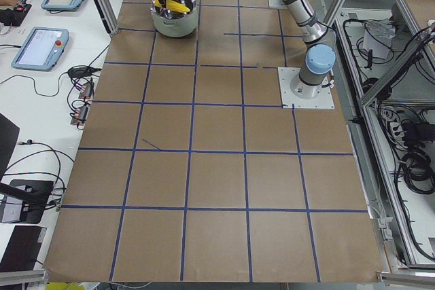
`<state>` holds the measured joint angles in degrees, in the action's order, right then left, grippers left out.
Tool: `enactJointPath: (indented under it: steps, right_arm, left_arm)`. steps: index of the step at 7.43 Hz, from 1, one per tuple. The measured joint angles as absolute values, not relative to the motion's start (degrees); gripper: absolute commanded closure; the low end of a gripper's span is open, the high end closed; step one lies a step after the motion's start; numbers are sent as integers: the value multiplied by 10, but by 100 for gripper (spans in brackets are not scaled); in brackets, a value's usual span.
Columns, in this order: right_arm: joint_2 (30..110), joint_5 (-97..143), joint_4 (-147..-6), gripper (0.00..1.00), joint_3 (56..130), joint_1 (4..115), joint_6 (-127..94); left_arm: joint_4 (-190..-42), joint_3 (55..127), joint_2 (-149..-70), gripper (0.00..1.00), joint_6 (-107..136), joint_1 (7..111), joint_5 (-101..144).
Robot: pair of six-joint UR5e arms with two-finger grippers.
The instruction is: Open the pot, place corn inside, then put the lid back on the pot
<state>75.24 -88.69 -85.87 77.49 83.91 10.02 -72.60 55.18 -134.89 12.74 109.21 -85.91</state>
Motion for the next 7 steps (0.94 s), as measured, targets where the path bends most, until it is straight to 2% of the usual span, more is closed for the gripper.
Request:
enactJointPath:
  steps: [4, 7]
  right_arm:
    - [753, -887, -859, 66, 774, 840, 99]
    - [746, -886, -863, 64, 750, 898, 66]
  left_arm:
    - [-741, 563, -1335, 0, 135, 1077, -861]
    - [-793, 605, -1248, 0, 100, 1017, -861]
